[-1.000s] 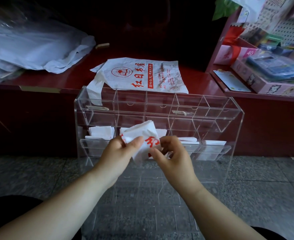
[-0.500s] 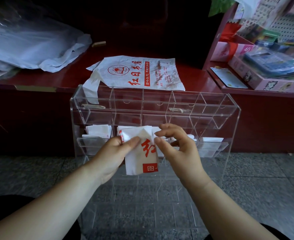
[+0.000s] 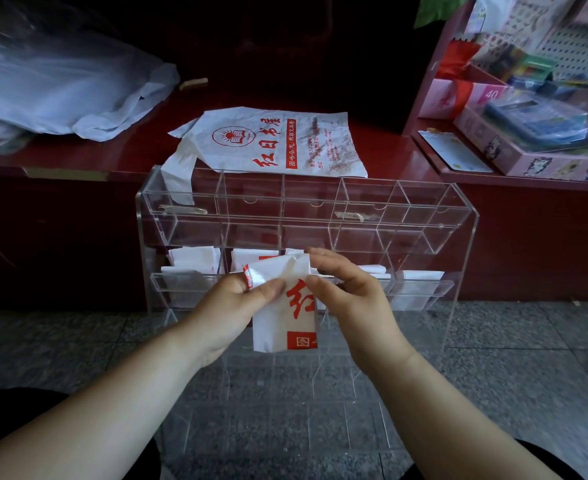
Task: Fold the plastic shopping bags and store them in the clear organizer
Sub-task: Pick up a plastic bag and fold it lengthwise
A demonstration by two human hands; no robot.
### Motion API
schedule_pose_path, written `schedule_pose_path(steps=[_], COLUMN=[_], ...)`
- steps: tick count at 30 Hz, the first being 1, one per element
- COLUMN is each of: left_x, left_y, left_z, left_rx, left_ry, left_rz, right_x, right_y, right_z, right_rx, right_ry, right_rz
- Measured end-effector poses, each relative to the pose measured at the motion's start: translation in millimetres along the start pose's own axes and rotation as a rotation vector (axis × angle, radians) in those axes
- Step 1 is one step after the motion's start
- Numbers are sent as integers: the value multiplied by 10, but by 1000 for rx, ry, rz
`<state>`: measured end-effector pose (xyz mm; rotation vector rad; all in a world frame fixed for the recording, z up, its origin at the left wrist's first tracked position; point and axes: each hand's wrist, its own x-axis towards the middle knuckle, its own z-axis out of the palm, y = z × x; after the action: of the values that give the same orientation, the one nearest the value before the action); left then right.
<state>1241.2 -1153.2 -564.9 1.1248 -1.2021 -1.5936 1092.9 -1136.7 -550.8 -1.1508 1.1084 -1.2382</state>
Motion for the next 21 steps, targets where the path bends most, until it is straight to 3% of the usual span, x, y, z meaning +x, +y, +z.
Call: schedule_pose_path(steps=[6,8,13,18,21], left_x=[-14,-30,-33,-3,18], left_y=[18,15,23,48,51], left_z=[-7,23,3,7,10], left_rx=[-18,2,154,553,570], left_ry=[4,-23,-44,138,192], left_rz=[14,37,61,300,368], right_x=[14,-12,-14,-21,-33], right_y=[22,37,81,113,101], right_z=[-32,21,81,102,119], right_rx=[-47,-174,-442,-550,-473], right_ry=[-15,-71,-1,-130,-246], right_rz=[77,73,-4,23,143])
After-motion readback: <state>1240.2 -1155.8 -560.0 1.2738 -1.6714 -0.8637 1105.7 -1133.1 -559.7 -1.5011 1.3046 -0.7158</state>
